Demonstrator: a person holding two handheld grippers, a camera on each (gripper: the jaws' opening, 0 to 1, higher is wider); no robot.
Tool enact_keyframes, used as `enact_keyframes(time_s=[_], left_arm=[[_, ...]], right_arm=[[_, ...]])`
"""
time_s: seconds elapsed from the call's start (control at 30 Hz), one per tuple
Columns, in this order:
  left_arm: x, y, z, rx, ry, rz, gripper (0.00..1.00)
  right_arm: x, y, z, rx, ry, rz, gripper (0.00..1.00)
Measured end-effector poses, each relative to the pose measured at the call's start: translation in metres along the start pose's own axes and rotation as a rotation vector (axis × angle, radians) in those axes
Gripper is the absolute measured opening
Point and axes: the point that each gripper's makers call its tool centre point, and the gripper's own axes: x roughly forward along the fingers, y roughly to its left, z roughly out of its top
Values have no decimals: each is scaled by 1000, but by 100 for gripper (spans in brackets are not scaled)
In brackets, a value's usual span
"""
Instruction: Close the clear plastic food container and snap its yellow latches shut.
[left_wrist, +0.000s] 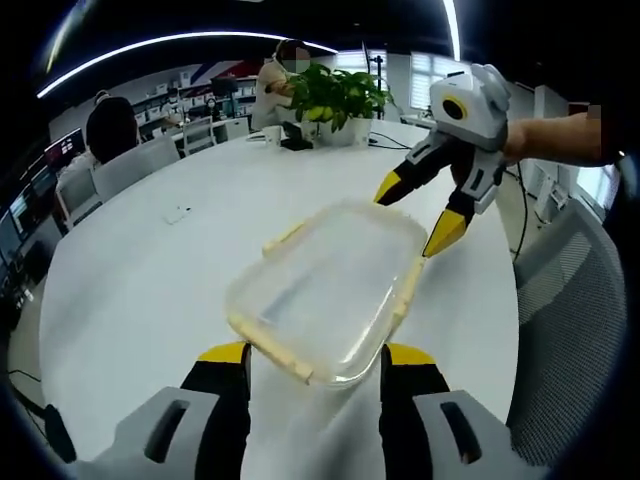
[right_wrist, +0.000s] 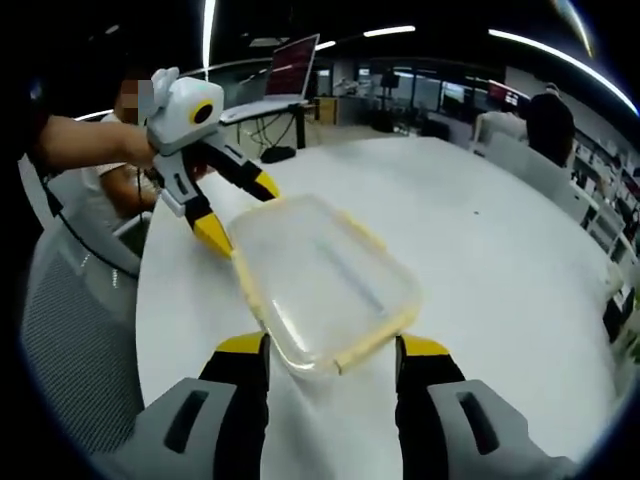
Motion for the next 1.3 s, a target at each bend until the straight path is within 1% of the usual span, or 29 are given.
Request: enact_keyframes(time_s=[0.13, 0.43, 0.73, 0.87, 0.93, 1.1, 1.3], left_arm=[[3, 6, 2, 3, 5, 3, 46], [6, 11, 4, -3, 5, 7, 46], [8, 11, 4, -8, 9, 4, 46], [8, 12, 3, -9, 11, 5, 47], [4, 14, 2, -21, 13, 23, 49], [-6, 13, -1, -48, 6, 29, 51], [-18, 9, -7, -97, -4, 37, 59]], right_arm=[[3, -6, 3, 0, 5, -1, 47], [7, -13, 5, -12, 20, 5, 47], [8, -13, 4, -5, 25, 2, 47], [7, -11, 4, 4, 21, 3, 50], [6, -11, 3, 9, 17, -3, 51], [0, -7, 2, 17, 1, -19, 57], [-9, -2, -2, 39, -21, -44, 61]])
